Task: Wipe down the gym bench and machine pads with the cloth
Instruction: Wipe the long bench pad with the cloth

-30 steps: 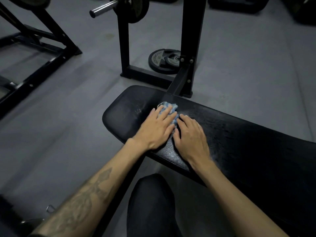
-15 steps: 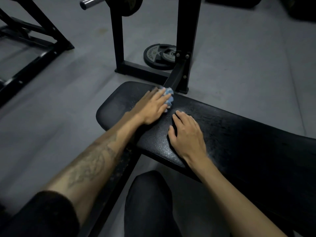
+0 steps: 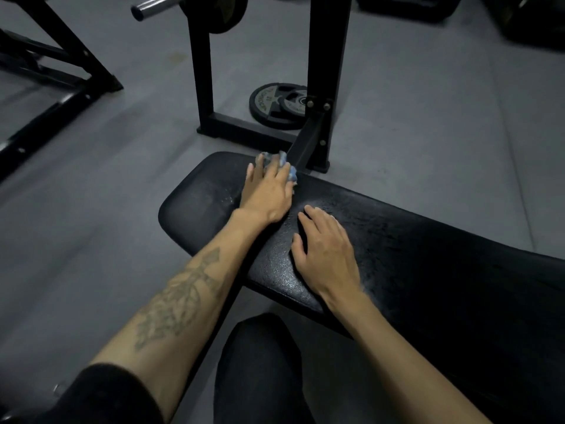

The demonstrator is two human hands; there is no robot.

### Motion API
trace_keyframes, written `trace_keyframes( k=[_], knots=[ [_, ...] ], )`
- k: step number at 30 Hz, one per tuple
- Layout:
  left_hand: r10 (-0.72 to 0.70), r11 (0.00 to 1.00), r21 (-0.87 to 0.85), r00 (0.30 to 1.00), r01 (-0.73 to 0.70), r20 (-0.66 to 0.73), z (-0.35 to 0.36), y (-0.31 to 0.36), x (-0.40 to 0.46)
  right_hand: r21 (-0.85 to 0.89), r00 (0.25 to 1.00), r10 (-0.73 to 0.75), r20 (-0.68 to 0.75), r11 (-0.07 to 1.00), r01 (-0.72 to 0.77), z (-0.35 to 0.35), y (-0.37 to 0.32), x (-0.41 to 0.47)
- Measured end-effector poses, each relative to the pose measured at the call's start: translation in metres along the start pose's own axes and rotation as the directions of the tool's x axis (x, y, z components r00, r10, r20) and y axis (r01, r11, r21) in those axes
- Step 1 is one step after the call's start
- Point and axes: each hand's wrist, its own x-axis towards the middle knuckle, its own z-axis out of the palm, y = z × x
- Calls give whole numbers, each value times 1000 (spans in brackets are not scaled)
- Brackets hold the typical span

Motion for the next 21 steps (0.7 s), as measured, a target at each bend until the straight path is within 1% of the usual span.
trace_keyframes(
  k=[3,4,5,6,8,10,11,12,14,16,17,20,21],
  knots=[
    [202,979,-15,979,-202,27,4,-1,-17,-15,1000,-22,1,1000,22,1,0,0],
    [241,970,-30,970,-240,24,4,-9,-21,-19,1000,-29,7,999,29,2,0,1],
    [248,968,-36,969,-248,11,2,-17,-21,-22,999,-33,9,999,33,2,0,0],
    [222,974,-35,975,-222,-1,1,-27,-19,-22,999,-40,7,999,40,3,1,0],
    [112,993,-31,994,-113,-6,-4,-40,-14,-13,997,-75,5,997,75,4,1,0],
    [19,999,-32,1000,-19,-11,-7,-41,-9,-6,993,-118,12,993,118,6,0,-1],
    [-4,999,-41,1000,4,2,-8,-37,-8,-3,991,-135,18,991,135,7,1,-1],
    [3,999,-54,1000,-2,27,-7,-34,-9,3,989,-144,19,990,144,8,1,0],
    [95,994,-58,994,-91,61,-5,-37,-13,17,990,-144,0,989,144,9,2,2],
    [162,987,-18,986,-161,45,-8,-50,-17,16,994,-111,-25,994,111,9,-1,3],
    [142,990,-6,990,-142,21,-10,-57,-15,13,996,-79,-31,997,79,8,-5,5],
    [-54,999,-1,998,54,-18,-12,-68,-11,-8,999,31,22,1000,-30,9,-26,5],
    [-87,996,-10,996,87,-20,-12,-66,-10,-17,998,42,36,999,-42,11,-31,4]
  ],
)
